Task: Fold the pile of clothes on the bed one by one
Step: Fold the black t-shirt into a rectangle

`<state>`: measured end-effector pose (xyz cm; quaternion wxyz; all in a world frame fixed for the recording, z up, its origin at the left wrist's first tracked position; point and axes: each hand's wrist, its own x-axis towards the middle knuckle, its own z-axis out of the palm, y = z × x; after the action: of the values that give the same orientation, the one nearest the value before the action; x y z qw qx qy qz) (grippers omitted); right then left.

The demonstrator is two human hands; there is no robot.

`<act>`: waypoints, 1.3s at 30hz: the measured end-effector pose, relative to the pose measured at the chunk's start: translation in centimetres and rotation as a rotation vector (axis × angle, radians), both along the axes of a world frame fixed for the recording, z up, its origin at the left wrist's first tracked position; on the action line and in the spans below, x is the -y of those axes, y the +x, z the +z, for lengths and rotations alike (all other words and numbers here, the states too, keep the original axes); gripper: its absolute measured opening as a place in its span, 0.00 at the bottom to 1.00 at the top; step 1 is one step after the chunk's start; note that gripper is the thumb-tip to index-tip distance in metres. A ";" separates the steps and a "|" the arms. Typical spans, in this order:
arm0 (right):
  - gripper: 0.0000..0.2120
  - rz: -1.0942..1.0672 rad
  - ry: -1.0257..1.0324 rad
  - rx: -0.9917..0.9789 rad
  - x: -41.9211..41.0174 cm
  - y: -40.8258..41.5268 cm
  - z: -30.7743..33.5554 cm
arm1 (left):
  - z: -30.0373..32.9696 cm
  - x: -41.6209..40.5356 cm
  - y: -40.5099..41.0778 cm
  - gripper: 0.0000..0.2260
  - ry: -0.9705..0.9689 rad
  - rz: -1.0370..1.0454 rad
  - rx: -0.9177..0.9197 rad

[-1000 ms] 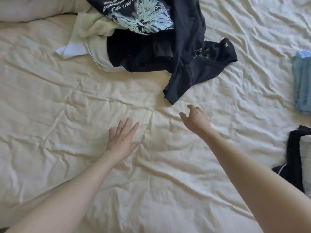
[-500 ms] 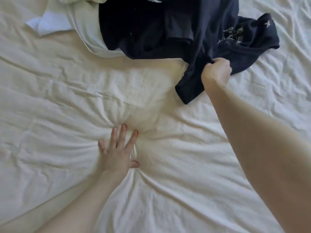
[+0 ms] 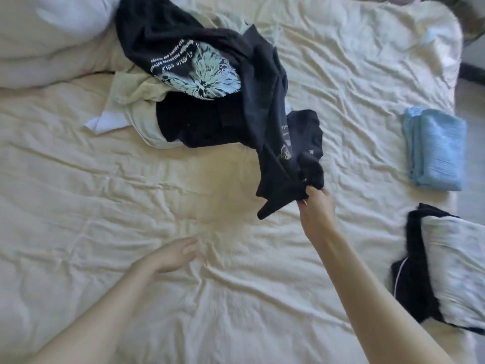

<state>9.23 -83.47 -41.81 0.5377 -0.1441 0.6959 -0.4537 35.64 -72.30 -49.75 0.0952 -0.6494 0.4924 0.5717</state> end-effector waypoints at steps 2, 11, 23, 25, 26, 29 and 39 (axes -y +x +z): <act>0.17 0.037 -0.005 -0.048 -2.0 -1.1 3.1 | 3.0 -3.4 -1.3 0.20 -0.016 0.104 -0.040; 0.06 0.686 -0.093 -0.477 -6.7 -5.2 18.5 | 18.7 -2.8 -5.2 0.19 -0.515 0.153 -0.038; 0.10 0.927 -0.671 -0.628 -10.2 -2.9 39.9 | 40.4 -1.1 -11.4 0.18 -0.836 0.026 -0.505; 0.10 0.922 -0.724 -0.606 -11.1 -2.7 41.5 | 41.4 -1.9 -11.4 0.13 -0.826 0.076 -0.578; 0.09 0.906 -0.736 -0.602 -11.4 -2.7 42.0 | 41.7 -2.3 -11.2 0.11 -0.830 0.085 -0.595; 0.07 0.848 -0.754 -0.581 -12.0 -2.7 42.7 | 42.3 -3.5 -10.1 0.10 -0.868 0.080 -0.557; 0.01 1.041 -0.662 -0.646 -12.0 -1.7 42.0 | 47.7 -2.6 -7.8 0.08 -1.241 0.030 -0.238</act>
<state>7.57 -71.51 0.16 0.3791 -0.7432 0.4865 -0.2594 27.86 -69.69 -2.08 -0.3625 -0.5226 0.7303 0.2493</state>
